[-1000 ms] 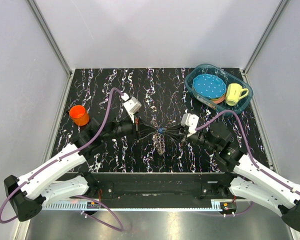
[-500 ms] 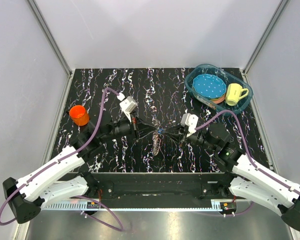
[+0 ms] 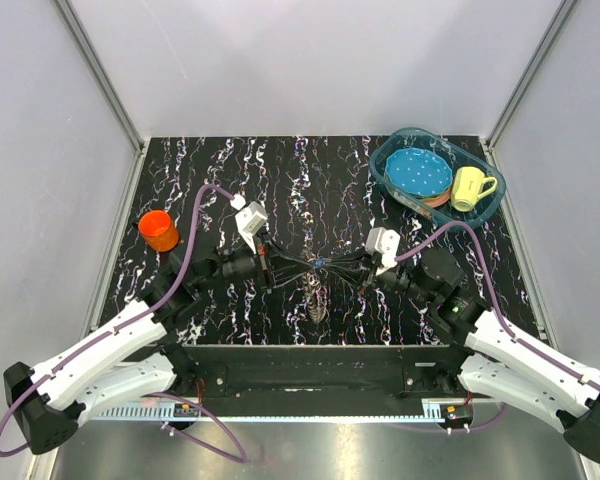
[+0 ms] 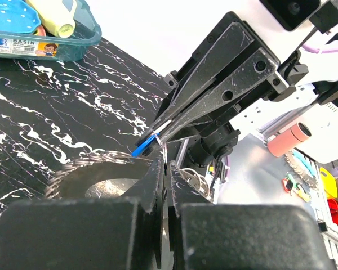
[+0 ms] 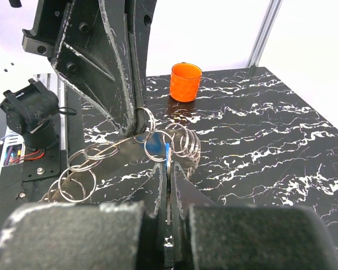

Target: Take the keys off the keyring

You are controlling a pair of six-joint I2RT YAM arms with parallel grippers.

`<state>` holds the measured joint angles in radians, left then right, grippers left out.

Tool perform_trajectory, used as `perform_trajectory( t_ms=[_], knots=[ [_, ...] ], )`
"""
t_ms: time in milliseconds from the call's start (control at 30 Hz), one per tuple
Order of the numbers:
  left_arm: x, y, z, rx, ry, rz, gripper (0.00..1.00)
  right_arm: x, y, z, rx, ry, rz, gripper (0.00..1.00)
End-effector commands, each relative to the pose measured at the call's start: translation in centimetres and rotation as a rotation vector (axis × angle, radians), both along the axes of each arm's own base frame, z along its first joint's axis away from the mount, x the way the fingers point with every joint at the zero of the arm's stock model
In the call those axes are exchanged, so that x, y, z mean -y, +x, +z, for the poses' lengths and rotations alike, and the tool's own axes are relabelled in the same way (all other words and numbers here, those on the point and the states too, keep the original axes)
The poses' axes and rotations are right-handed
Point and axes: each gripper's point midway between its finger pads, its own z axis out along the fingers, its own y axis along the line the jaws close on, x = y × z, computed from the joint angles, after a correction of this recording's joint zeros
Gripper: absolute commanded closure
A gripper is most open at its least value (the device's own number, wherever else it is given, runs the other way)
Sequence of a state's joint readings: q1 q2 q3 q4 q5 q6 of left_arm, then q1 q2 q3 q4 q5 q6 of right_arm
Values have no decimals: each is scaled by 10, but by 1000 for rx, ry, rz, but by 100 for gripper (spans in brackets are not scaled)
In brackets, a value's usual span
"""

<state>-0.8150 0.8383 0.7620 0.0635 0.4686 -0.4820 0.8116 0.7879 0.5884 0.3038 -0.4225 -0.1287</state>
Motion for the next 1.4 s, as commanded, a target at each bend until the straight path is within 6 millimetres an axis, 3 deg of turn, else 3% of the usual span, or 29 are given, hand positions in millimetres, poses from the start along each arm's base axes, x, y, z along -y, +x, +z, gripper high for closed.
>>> perform_trajectory(
  t_ms=[0,833,1367],
  knots=[
    [-4,-21,39,91,-128,-85,100,3,2,16,33,51,-19,100],
    [-4,-25,7,110,22,-135,100,8,-1,29,68,58,-27,100],
    [-9,-18,-16,324,168,-171,100,9,-14,27,58,23,31,100]
  ],
)
